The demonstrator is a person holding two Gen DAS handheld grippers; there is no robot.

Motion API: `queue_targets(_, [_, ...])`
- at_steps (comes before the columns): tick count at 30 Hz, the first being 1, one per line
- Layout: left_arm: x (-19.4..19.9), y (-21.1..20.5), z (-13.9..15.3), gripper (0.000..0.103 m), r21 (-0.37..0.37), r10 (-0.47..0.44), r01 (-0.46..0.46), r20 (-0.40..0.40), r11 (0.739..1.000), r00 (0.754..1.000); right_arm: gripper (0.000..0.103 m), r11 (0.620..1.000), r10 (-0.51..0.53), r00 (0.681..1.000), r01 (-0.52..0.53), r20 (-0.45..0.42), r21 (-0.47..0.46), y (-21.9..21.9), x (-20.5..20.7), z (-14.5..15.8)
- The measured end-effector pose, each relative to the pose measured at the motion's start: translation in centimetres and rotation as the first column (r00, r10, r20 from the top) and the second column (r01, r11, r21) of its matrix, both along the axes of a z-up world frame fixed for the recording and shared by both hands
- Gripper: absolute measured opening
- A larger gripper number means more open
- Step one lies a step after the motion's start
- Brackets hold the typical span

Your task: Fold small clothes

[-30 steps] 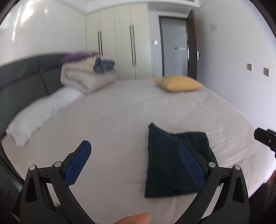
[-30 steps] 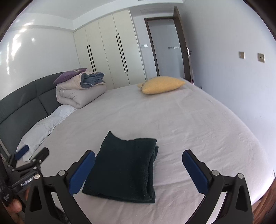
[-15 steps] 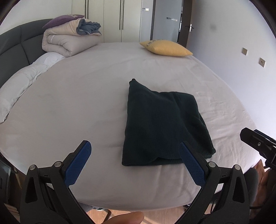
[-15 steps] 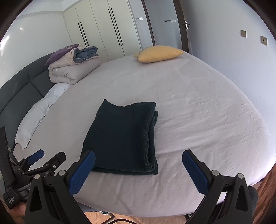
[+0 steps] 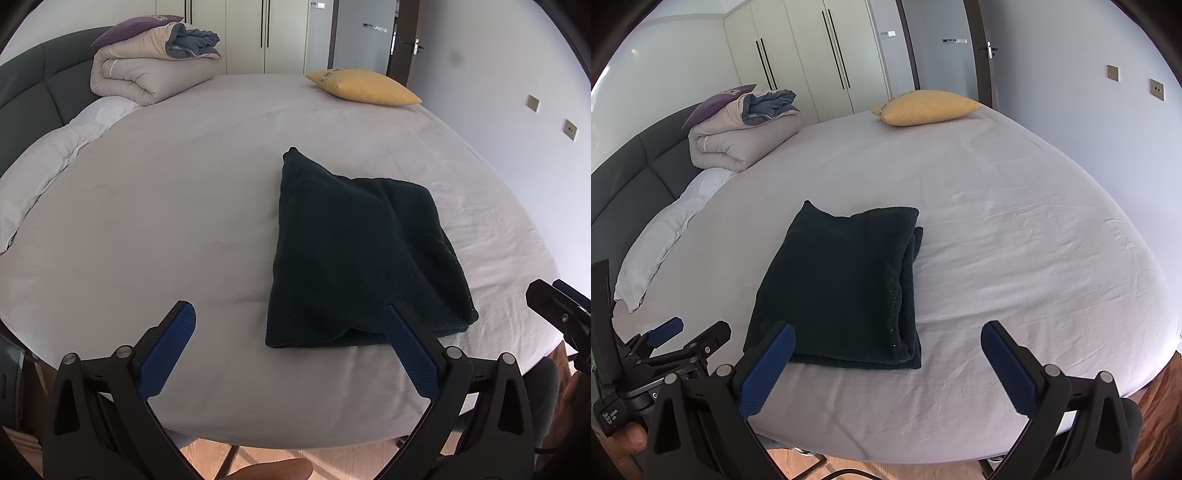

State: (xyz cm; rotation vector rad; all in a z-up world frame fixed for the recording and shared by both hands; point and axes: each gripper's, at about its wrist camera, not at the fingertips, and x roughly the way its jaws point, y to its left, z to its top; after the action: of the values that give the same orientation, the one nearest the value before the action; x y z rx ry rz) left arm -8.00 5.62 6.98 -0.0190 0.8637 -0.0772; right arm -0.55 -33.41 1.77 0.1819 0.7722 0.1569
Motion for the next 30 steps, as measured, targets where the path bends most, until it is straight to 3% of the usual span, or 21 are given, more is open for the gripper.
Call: queue_targets(30, [0.04, -0.01, -0.14, 0.103, -0.002, 0.006, -0.006, -0.003, 1.0, 1.0, 0.103, 1.0, 0.014, 1.0, -0.014, -0.012, -0.01, 0.61, 0.03, -0.36])
